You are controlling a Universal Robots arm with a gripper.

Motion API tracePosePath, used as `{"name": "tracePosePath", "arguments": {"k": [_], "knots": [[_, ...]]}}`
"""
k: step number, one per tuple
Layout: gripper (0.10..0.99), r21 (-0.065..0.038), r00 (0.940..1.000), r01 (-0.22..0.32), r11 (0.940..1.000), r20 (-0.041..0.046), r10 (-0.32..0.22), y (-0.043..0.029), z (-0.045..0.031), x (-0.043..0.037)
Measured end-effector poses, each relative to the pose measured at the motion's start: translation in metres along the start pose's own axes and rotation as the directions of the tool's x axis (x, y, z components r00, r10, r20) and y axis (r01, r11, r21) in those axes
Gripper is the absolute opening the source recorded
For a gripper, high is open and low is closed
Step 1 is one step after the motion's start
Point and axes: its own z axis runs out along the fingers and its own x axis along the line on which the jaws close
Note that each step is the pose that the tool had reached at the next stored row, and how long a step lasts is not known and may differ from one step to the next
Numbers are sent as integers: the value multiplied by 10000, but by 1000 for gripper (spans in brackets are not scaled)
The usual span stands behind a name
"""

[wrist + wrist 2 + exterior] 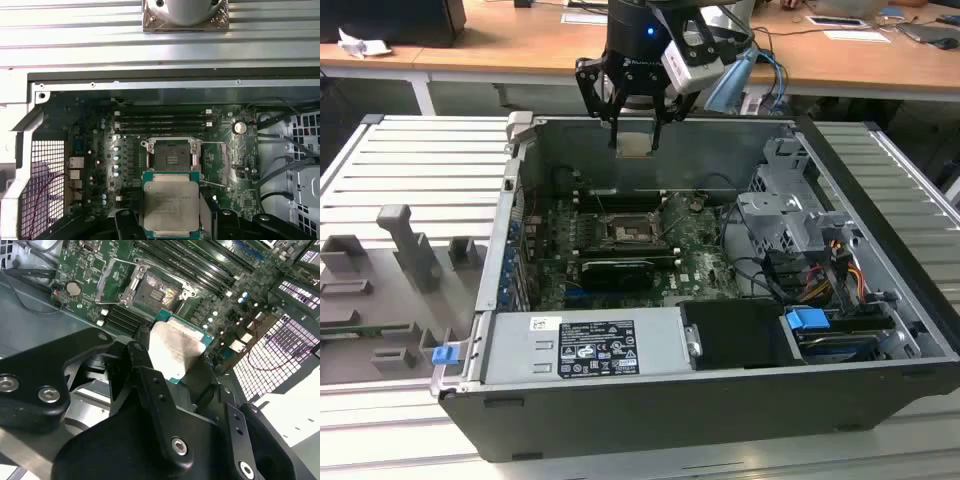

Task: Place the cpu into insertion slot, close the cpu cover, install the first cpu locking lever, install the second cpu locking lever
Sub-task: 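Place the cpu into insertion slot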

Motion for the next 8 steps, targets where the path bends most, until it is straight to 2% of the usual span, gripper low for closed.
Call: {"name": "tracePosePath", "arguments": {"k": [8], "knots": [[533,-4,9997,-262,9997,23,262,0,0,0]]}}
